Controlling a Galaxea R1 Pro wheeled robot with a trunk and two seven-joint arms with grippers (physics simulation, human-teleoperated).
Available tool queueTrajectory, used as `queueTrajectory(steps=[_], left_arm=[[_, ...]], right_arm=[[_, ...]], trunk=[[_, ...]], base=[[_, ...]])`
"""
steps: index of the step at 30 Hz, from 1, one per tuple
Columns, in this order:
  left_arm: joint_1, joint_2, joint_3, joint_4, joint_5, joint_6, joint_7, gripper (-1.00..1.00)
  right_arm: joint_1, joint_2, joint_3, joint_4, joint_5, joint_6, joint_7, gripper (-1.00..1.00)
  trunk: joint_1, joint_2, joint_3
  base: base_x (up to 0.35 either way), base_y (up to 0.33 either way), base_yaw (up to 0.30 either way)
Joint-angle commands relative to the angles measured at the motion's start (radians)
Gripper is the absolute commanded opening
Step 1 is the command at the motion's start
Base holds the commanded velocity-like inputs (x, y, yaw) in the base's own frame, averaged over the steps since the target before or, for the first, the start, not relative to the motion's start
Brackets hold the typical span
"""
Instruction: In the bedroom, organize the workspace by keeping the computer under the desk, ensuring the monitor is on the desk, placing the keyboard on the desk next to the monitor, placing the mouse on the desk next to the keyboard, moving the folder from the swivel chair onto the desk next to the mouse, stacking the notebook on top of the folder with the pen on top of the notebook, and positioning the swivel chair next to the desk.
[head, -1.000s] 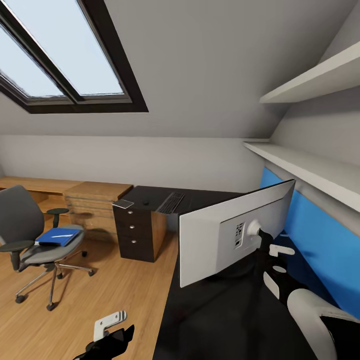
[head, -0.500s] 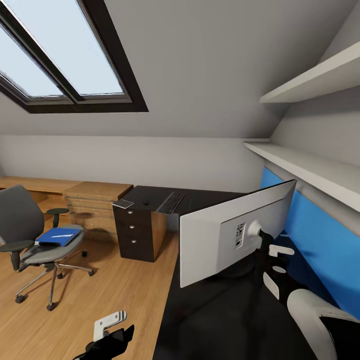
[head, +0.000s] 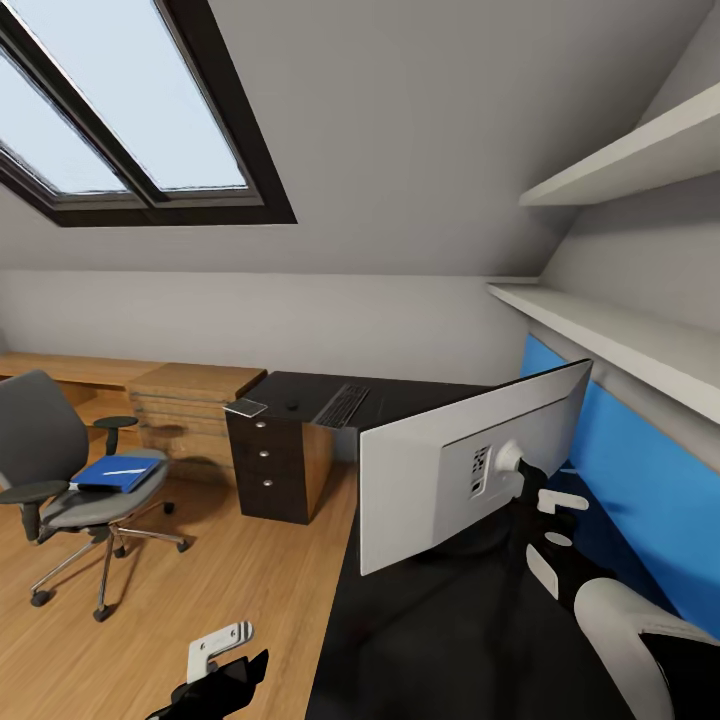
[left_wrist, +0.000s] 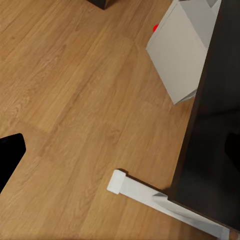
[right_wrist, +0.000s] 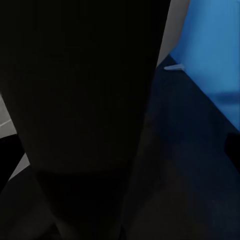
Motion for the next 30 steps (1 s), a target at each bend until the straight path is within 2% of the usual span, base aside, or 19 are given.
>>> queueTrajectory(steps=[1,11,20,30], left_arm=[[0.000,-0.001,0.001,-0.002,0.011,0.004,0.007,1.00],[0.000,-0.001,0.001,-0.002,0.011,0.004,0.007,1.00],[0.000,-0.001,0.002,-0.002,0.011,0.004,0.007,1.00],[0.000,0.000,0.001,-0.002,0.011,0.004,0.007,1.00]], right_arm=[[-0.001,0.000,-0.004,0.001,-0.002,-0.005,0.001,1.00],[-0.001,0.000,-0.003,0.002,-0.001,-0.005,0.001,1.00],[-0.001,0.000,-0.001,0.002,-0.001,-0.005,0.001,1.00],[-0.001,0.008,0.000,0.001,-0.003,-0.011,0.002,1.00]], trunk=[[0.000,-0.001,-0.001],[0.000,-0.001,-0.001],[0.000,-0.001,-0.001],[0.000,-0.001,-0.001]], base=[[-0.015,0.000,0.000],[-0.097,0.012,0.000],[-0.276,0.105,0.000],[-0.286,0.190,0.000]])
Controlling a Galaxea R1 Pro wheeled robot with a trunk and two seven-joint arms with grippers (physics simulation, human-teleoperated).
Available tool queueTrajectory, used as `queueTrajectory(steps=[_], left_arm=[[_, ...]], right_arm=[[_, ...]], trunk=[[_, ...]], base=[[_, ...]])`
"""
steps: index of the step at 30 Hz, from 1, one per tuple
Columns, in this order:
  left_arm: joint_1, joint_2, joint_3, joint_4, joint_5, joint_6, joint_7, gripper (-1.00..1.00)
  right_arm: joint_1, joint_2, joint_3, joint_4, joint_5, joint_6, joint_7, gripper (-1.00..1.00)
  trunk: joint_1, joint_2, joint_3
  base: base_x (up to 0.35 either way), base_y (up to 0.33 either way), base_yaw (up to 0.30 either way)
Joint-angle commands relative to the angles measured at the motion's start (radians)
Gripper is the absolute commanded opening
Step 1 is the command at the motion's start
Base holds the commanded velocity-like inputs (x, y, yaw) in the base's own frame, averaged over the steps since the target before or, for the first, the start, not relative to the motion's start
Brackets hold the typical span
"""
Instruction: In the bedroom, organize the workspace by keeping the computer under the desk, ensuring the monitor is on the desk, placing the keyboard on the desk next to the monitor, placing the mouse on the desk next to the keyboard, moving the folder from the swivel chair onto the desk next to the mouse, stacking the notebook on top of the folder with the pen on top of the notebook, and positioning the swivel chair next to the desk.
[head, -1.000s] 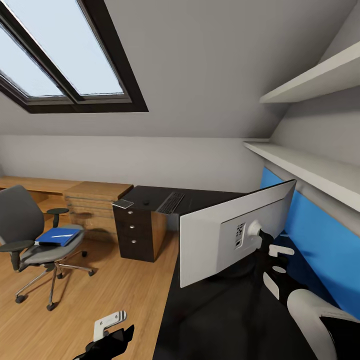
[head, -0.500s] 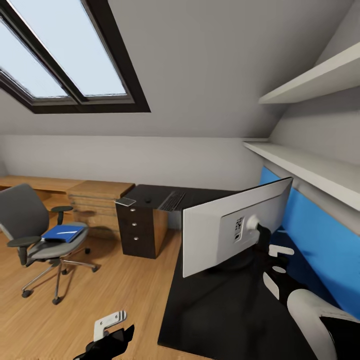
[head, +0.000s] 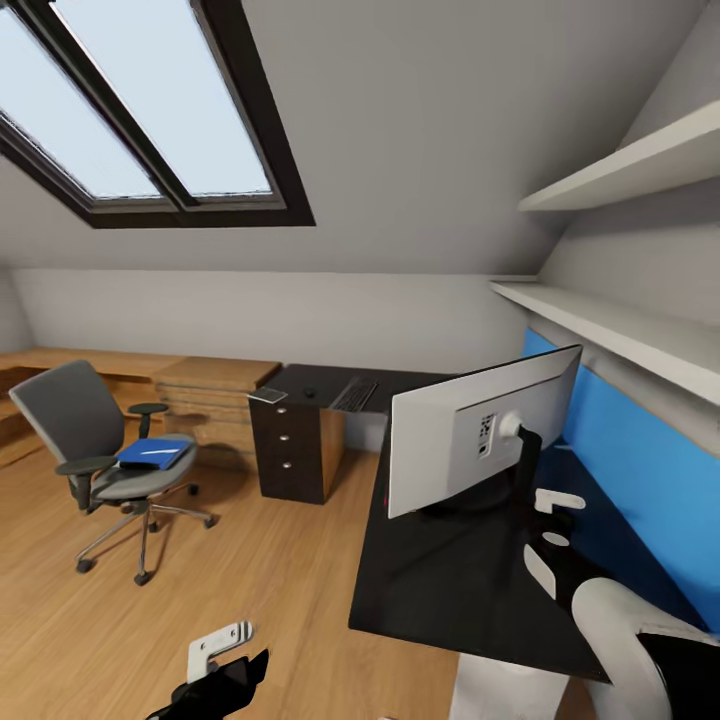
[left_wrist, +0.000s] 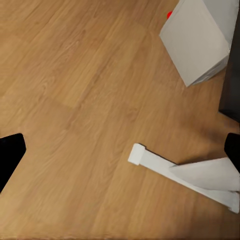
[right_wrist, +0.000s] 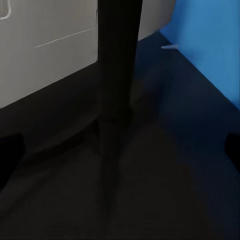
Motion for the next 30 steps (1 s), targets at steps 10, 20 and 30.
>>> queueTrajectory(steps=[10,20,30], left_arm=[[0.000,0.000,0.001,-0.001,0.011,0.005,0.008,1.00],[0.000,-0.002,-0.004,-0.001,0.006,0.005,0.011,1.00],[0.000,-0.002,-0.004,-0.001,0.006,0.005,0.011,1.00]], right_arm=[[-0.001,0.061,-0.007,-0.010,-0.003,-0.025,-0.004,1.00],[-0.001,0.079,-0.007,-0.016,-0.004,-0.084,-0.055,1.00],[0.000,0.085,-0.008,-0.084,-0.008,-0.056,-0.057,1.00]], trunk=[[0.000,-0.001,-0.001],[0.000,-0.001,-0.001],[0.000,-0.001,-0.001]], base=[[-0.276,0.220,0.000],[-0.082,0.068,0.000],[0.000,0.000,0.000]])
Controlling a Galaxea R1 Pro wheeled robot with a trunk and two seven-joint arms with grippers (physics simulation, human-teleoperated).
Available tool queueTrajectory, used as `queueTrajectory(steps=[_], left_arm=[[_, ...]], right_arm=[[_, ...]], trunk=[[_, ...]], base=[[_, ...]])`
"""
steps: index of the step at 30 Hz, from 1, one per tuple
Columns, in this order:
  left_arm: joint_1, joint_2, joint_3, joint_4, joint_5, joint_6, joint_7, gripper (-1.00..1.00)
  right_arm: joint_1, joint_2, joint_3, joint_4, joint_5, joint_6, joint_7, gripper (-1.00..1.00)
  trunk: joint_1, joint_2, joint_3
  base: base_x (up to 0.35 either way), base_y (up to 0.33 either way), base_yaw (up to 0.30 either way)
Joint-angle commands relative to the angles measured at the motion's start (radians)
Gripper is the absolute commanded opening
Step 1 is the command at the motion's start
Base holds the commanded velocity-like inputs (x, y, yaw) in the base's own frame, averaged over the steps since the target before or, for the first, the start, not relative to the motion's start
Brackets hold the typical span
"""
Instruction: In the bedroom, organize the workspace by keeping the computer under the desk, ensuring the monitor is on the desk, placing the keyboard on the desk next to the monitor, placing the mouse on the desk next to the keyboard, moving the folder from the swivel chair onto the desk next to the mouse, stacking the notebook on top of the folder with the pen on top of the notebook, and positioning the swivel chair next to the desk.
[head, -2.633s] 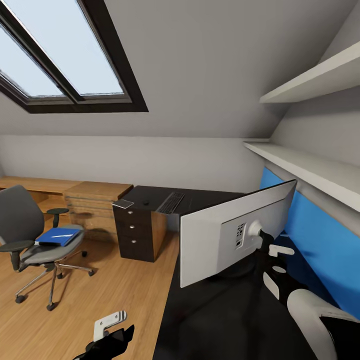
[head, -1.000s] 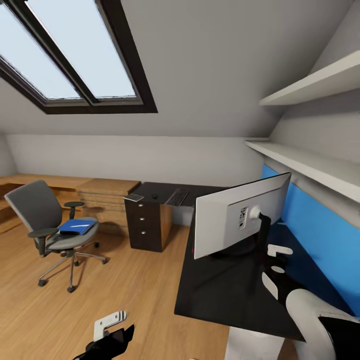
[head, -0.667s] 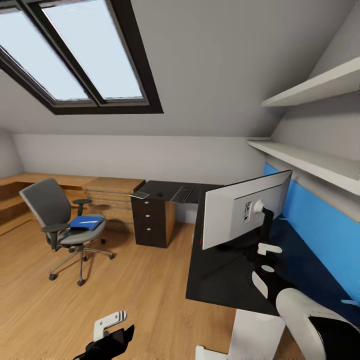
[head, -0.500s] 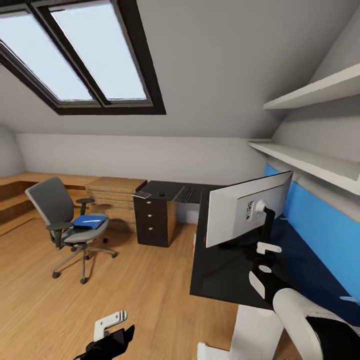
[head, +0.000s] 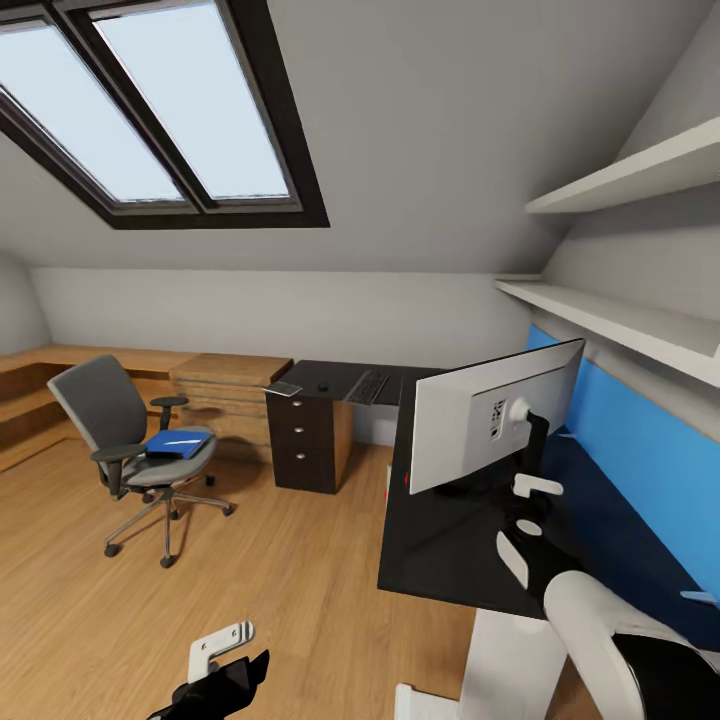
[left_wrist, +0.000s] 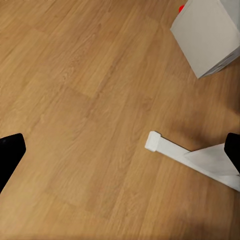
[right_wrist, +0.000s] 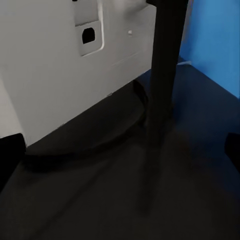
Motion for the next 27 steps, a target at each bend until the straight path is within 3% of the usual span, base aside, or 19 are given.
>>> queueTrajectory(steps=[1,7,12,13,18,24,27], left_arm=[[0.000,0.000,0.001,-0.002,0.010,0.004,0.007,1.00],[0.000,0.000,0.001,-0.002,0.010,0.004,0.007,1.00],[0.000,0.001,0.001,-0.002,0.010,0.004,0.007,1.00],[0.000,0.001,0.001,-0.002,0.010,0.004,0.007,1.00],[0.000,0.001,0.001,-0.002,0.010,0.004,0.007,1.00],[0.000,0.001,0.001,-0.002,0.010,0.004,0.007,1.00],[0.000,0.001,0.001,-0.002,0.010,0.004,0.007,1.00]], right_arm=[[0.000,0.003,-0.003,-0.011,-0.003,0.002,0.001,1.00],[0.043,0.029,-0.004,-0.161,0.000,0.078,0.000,1.00],[0.176,0.039,-0.003,-0.408,0.001,0.199,0.000,1.00],[0.227,0.041,-0.002,-0.501,0.000,0.241,0.000,1.00],[0.339,0.053,-0.001,-0.710,-0.002,0.335,0.000,1.00],[0.382,0.079,-0.001,-0.791,0.000,0.391,-0.001,1.00],[0.389,0.095,0.002,-0.830,-0.003,0.470,-0.013,1.00]], trunk=[[0.000,-0.001,-0.001],[0.000,-0.001,-0.001],[0.000,-0.001,-0.001],[0.000,-0.001,-0.001],[0.000,-0.001,-0.001],[0.000,-0.001,-0.001],[0.000,-0.001,-0.001]], base=[[0.000,0.000,0.000],[0.000,0.000,0.000],[0.000,0.000,0.000],[0.000,0.000,0.000],[0.000,0.000,0.000],[0.000,0.010,0.000],[0.000,0.227,0.000]])
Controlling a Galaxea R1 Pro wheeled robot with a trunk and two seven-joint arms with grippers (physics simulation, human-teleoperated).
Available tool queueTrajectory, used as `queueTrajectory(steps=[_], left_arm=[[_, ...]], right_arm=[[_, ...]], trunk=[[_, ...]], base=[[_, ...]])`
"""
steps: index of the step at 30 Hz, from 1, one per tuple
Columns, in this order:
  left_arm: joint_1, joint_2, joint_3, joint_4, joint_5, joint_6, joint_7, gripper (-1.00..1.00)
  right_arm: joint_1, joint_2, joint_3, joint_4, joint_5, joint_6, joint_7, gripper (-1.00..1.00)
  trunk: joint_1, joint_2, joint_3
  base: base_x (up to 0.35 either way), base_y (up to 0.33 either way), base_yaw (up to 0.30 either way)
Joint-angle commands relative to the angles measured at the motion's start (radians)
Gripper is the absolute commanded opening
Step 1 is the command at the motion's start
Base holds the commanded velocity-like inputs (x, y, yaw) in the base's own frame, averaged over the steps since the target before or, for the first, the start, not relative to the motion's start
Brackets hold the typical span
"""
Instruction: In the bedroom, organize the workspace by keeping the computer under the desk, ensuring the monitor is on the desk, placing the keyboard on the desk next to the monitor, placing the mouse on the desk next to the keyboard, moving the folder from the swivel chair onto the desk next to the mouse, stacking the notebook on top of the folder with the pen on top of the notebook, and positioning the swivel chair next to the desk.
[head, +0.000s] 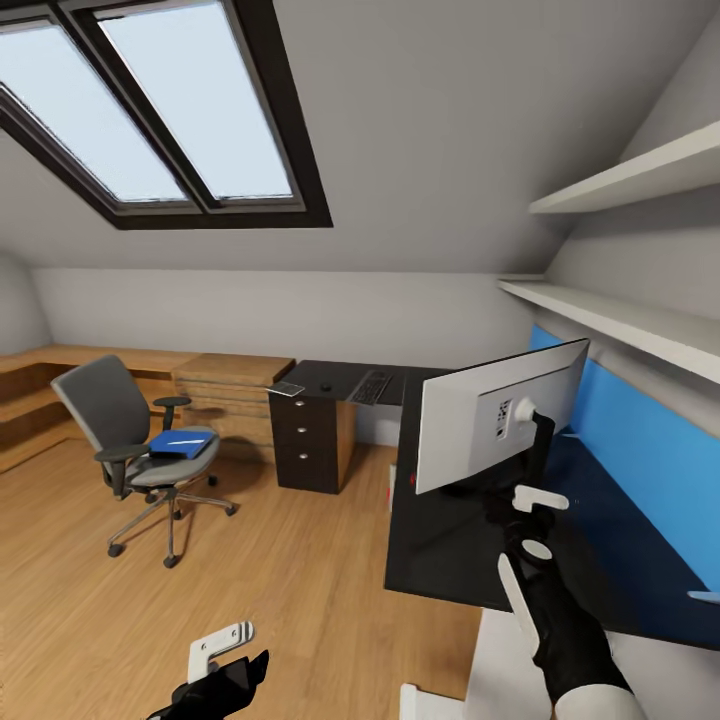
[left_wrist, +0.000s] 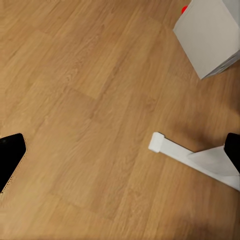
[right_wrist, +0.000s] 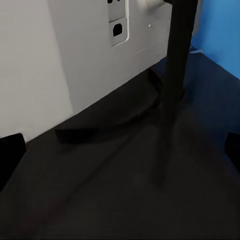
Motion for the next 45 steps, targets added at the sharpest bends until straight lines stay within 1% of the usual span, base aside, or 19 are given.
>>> queueTrajectory(steps=[1,2,3,4,5,6,7,8,12,14,21,27,34,36,39,40,42,44,45], left_arm=[[0.000,0.000,0.001,-0.001,0.011,0.003,0.007,1.00],[0.000,0.000,0.001,-0.001,0.011,0.003,0.007,1.00],[0.000,0.000,0.001,-0.001,0.011,0.003,0.007,1.00],[0.000,0.000,0.001,-0.001,0.011,0.002,0.007,1.00],[0.000,-0.001,0.001,-0.001,0.011,0.002,0.007,1.00],[0.000,-0.001,0.001,-0.001,0.011,0.002,0.007,1.00],[0.000,0.000,0.001,-0.001,0.011,0.002,0.008,1.00],[0.000,-0.001,0.001,-0.001,0.011,0.002,0.008,1.00],[0.000,-0.001,0.001,-0.001,0.011,0.001,0.007,1.00],[0.000,-0.001,0.001,-0.001,0.011,0.000,0.006,1.00],[0.000,0.001,0.003,-0.001,0.012,-0.001,0.006,1.00],[0.000,0.001,0.002,-0.001,0.012,-0.001,0.006,1.00],[0.000,0.001,0.002,-0.001,0.012,-0.001,0.007,1.00],[0.000,0.001,0.002,-0.001,0.012,-0.001,0.007,1.00],[0.000,0.001,0.002,-0.001,0.012,-0.001,0.008,1.00],[0.000,0.000,0.002,-0.001,0.012,-0.001,0.008,1.00],[0.000,0.000,0.001,-0.001,0.012,-0.001,0.007,1.00],[0.000,0.000,0.001,-0.001,0.012,-0.001,0.007,1.00],[0.000,0.000,0.001,-0.001,0.012,-0.001,0.007,1.00]], right_arm=[[0.000,0.009,0.000,-0.028,-0.005,0.048,-0.006,1.00],[0.001,0.031,0.000,-0.087,-0.014,0.130,-0.010,1.00],[0.000,0.044,0.002,-0.110,-0.016,0.156,-0.012,1.00],[0.000,0.051,0.005,-0.120,-0.017,0.166,-0.013,1.00],[0.000,0.067,0.015,-0.142,-0.017,0.180,-0.015,1.00],[-0.001,0.081,0.032,-0.163,-0.017,0.189,-0.022,1.00],[-0.001,0.092,0.057,-0.182,-0.017,0.194,-0.041,1.00],[0.000,0.098,0.091,-0.190,-0.018,0.181,-0.063,1.00],[0.012,0.097,0.113,-0.187,-0.016,0.150,-0.068,1.00],[0.028,0.092,0.124,-0.186,-0.012,0.136,-0.069,1.00],[0.052,0.065,0.146,-0.193,-0.004,0.115,-0.072,1.00],[0.053,0.062,0.147,-0.191,-0.001,0.110,-0.072,1.00],[0.054,0.062,0.149,-0.185,0.003,0.030,-0.073,1.00],[0.055,0.062,0.149,-0.179,0.014,0.005,-0.075,1.00],[0.055,0.063,0.149,-0.165,0.053,-0.026,-0.078,1.00],[0.055,0.064,0.149,-0.158,0.080,-0.044,-0.080,1.00],[0.055,0.065,0.149,-0.150,0.109,-0.063,-0.080,1.00],[0.055,0.068,0.148,-0.127,0.160,-0.113,-0.086,1.00],[0.055,0.068,0.148,-0.115,0.174,-0.137,-0.098,1.00]], trunk=[[0.000,-0.001,-0.001],[0.000,-0.001,-0.001],[0.000,-0.001,-0.001],[0.000,-0.001,-0.001],[0.000,-0.001,-0.001],[0.000,-0.001,-0.001],[0.000,-0.001,-0.001],[0.000,-0.001,-0.001],[0.000,-0.001,-0.001],[0.000,-0.001,-0.001],[0.000,-0.001,-0.001],[0.000,-0.001,-0.001],[0.000,-0.001,-0.001],[0.000,-0.001,-0.001],[0.000,-0.001,-0.001],[0.000,-0.001,-0.001],[0.000,-0.001,-0.001],[0.000,-0.001,-0.001],[0.000,-0.001,-0.001]], base=[[0.000,0.264,0.000],[0.000,0.285,0.000],[0.000,0.287,0.000],[0.000,0.280,0.000],[0.000,0.240,0.000],[0.000,0.171,0.000],[0.000,0.088,0.000],[0.000,0.029,0.000],[0.000,0.015,0.000],[0.000,0.005,0.000],[0.000,0.002,0.000],[0.050,0.031,0.000],[0.237,0.199,0.000],[0.239,0.246,0.000],[0.213,0.270,0.000],[0.197,0.284,0.000],[0.192,0.288,0.000],[0.158,0.228,0.000],[0.068,0.091,0.000]])
